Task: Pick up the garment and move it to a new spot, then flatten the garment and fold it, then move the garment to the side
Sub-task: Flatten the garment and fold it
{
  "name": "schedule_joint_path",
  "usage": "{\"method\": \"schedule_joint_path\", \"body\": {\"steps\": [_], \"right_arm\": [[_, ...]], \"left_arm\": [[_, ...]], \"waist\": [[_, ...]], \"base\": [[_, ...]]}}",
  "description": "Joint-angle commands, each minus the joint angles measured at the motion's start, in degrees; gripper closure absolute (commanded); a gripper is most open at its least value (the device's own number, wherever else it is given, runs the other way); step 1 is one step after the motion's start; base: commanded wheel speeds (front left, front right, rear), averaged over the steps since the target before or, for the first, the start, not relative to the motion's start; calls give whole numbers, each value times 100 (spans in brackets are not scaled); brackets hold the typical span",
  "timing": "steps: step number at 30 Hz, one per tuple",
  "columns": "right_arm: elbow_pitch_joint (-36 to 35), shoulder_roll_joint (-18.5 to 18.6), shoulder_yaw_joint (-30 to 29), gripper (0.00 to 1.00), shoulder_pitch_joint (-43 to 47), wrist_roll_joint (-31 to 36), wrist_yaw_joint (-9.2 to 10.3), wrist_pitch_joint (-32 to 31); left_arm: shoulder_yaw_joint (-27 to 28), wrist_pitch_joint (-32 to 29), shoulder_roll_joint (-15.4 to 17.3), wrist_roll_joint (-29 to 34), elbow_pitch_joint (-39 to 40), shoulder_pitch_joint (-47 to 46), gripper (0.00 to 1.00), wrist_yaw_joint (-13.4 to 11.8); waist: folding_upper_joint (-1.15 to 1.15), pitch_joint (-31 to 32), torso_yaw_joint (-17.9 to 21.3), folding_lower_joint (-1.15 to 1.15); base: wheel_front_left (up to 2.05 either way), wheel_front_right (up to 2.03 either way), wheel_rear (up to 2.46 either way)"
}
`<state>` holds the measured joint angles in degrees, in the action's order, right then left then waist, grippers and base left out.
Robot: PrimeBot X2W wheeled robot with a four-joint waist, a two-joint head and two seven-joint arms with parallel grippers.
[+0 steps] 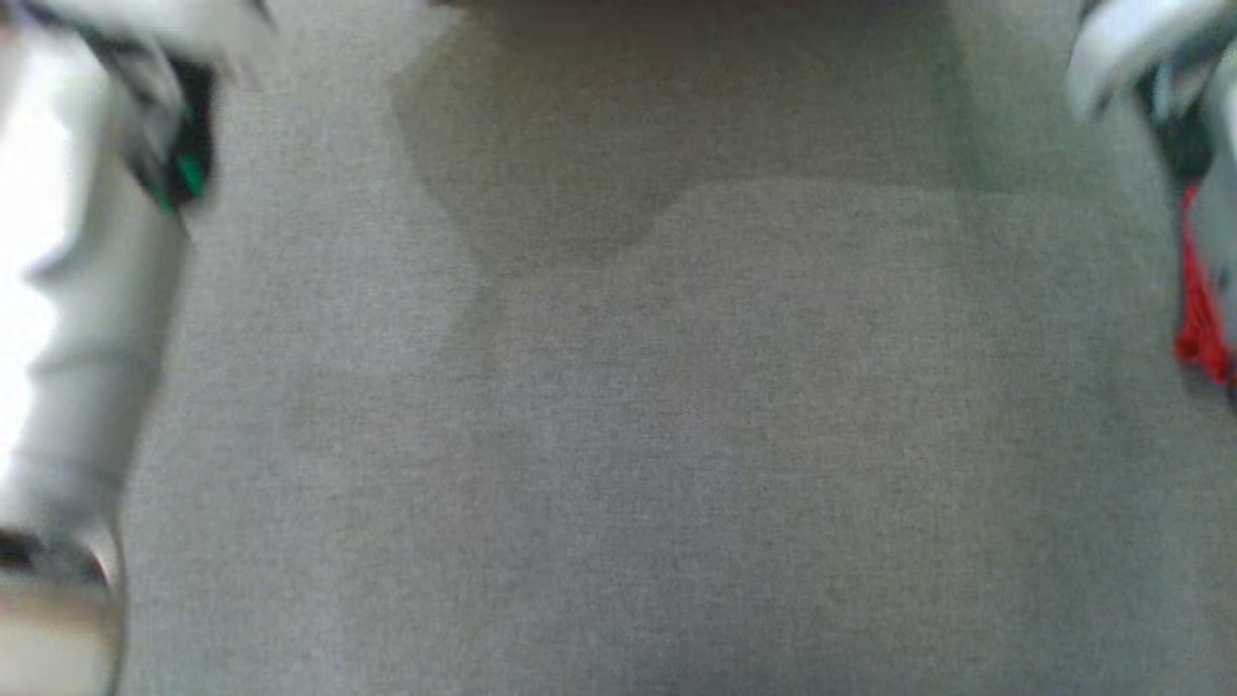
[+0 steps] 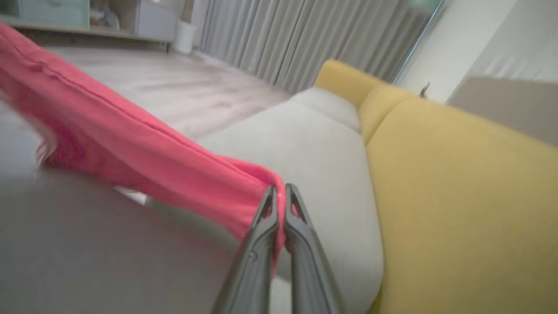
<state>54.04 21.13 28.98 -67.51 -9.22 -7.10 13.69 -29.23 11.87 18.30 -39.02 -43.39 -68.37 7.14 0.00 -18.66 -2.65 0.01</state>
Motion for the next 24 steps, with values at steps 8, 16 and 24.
{"method": "schedule_joint_path", "body": {"steps": [8, 16, 24], "right_arm": [[270, 382, 1392, 100, 1376, -1009, -39, -508], [-1162, 1452, 3025, 100, 2264, -2862, -39, -1703], [-2715, 2571, 3958, 100, 2773, -4317, -39, -2735]], "left_arm": [[-1057, 175, 806, -178, 676, 1968, 100, 33], [-1726, -247, 1551, -387, 1439, 3351, 100, 34], [-2027, -1158, 2469, -749, 2903, 4501, 100, -153]], "waist": [[0, 613, -47, -1], [0, 1483, -71, -1], [0, 2135, 7, -1]], "base": [[0, 0, 0], [0, 0, 0], [0, 0, 0]]}}
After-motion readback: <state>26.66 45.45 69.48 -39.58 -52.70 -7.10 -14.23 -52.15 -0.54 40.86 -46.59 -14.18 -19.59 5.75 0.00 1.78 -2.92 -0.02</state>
